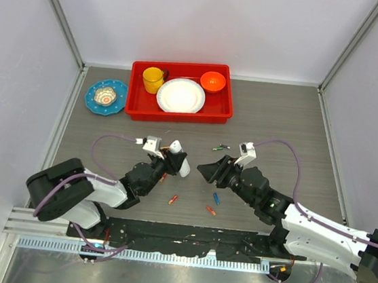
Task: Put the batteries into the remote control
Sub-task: Remove the battery cover from the remote control.
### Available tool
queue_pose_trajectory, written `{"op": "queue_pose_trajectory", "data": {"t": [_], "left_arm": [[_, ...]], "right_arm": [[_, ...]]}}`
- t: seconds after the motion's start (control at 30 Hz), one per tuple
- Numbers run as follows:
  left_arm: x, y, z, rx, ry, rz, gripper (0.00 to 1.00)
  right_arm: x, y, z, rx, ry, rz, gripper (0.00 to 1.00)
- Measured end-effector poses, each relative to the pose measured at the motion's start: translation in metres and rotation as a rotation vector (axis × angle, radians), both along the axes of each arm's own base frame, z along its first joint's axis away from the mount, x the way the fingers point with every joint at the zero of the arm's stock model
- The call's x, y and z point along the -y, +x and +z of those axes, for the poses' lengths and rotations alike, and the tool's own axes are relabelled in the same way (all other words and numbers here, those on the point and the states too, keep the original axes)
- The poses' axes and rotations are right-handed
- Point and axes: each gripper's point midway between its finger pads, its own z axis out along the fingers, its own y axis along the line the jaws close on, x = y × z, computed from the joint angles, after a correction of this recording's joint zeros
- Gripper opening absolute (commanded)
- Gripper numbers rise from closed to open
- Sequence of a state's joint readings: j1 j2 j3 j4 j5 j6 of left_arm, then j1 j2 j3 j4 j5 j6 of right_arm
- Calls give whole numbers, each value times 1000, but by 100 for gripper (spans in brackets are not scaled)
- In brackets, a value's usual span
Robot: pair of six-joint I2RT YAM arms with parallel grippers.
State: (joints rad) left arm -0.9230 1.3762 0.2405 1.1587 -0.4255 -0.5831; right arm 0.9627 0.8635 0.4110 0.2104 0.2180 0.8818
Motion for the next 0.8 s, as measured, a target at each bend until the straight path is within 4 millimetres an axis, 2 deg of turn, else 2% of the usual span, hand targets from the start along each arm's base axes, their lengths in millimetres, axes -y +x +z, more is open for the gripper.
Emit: {"op": "queue_pose_trajectory", "data": {"t": [0.1, 0.2, 0.33, 0.5, 0.8], "left_arm": [[1, 0, -29, -29, 77, -2, 0], [2, -1, -42, -36, 120, -10, 0], [4, -1, -38, -13, 122, -12, 0], [2, 1, -34, 7, 125, 1, 0], [0, 2, -33, 13, 129, 9, 0]], "right_arm": [[1, 1, -5, -18, 36, -5, 49], [1, 7, -13, -53, 58, -9, 47], [1, 14, -29, -107, 99, -3, 44], [-8, 12, -55, -202, 130, 41, 43], [-30, 5, -71, -296, 217, 117, 45]]}}
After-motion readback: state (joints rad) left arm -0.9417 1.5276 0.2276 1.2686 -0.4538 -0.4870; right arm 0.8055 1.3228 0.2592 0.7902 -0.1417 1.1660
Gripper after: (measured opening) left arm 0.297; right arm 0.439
